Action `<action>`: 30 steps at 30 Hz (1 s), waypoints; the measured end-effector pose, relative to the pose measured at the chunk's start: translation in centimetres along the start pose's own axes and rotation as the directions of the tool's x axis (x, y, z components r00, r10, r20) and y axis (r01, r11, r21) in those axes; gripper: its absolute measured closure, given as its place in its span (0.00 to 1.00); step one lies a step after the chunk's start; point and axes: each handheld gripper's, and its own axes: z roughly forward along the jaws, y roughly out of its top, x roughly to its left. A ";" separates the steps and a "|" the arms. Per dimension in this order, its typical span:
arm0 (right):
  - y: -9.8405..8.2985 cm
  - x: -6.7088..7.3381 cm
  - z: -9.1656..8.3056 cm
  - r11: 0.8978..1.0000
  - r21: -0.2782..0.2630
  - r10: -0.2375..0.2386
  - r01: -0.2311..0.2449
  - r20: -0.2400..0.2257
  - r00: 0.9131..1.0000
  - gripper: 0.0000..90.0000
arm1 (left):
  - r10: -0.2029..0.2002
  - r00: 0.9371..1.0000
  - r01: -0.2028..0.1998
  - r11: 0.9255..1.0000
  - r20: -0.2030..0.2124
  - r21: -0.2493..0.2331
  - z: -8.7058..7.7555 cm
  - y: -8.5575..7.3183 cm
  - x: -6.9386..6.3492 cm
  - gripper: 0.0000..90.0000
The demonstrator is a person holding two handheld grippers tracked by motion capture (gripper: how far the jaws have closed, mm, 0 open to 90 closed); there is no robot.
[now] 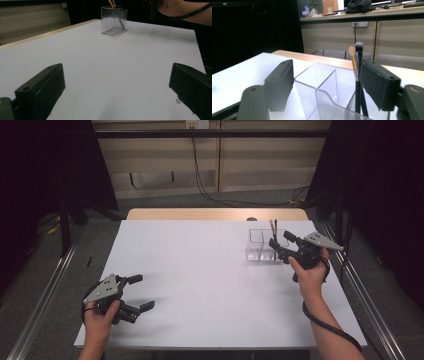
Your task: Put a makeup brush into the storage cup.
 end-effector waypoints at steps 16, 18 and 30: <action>-0.1 1.2 -1.0 1.000 0.001 -0.025 0.025 -0.062 0.998 0.20 | 0.001 1.000 -0.001 1.000 0.002 -0.003 0.0 0.1 -0.1 0.00; -0.1 1.3 -1.1 1.000 0.001 -0.023 0.023 -0.069 0.997 0.19 | 0.002 1.000 -0.002 1.000 0.001 -0.003 0.0 0.1 -0.1 0.00; -0.8 2.2 -1.3 0.999 0.022 -0.042 0.045 -0.101 0.994 0.15 | 0.002 1.000 -0.002 1.000 0.004 -0.003 0.1 0.1 -0.1 0.00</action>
